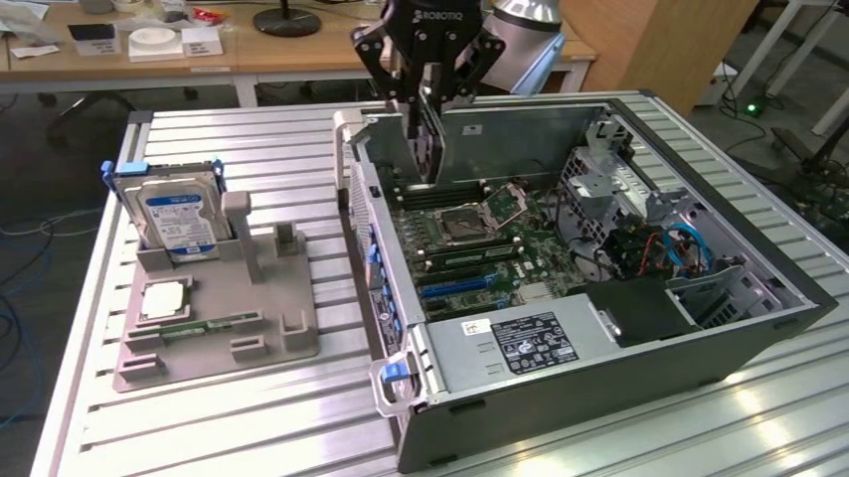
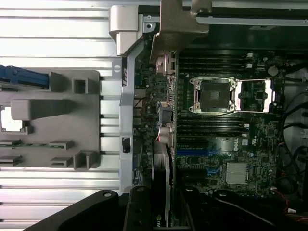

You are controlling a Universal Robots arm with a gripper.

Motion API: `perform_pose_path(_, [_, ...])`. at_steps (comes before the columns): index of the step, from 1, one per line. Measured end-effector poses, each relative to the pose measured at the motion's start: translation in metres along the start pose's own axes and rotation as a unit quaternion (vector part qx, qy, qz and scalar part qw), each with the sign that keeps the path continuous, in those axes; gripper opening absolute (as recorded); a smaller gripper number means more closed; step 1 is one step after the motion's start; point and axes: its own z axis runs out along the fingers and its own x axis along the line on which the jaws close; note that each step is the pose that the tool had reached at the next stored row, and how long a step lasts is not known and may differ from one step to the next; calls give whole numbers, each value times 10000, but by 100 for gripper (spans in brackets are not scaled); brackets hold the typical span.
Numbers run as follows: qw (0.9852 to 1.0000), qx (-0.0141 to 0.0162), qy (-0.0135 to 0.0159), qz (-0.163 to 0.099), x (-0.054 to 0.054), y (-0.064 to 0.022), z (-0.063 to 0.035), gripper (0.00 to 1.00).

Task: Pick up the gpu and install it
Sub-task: 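Pick up the gpu and move the gpu toward the slot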

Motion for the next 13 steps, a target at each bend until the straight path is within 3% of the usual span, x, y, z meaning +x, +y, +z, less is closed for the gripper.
perform_pose_path(13, [10000,0,0,0,-384,5,11,27])
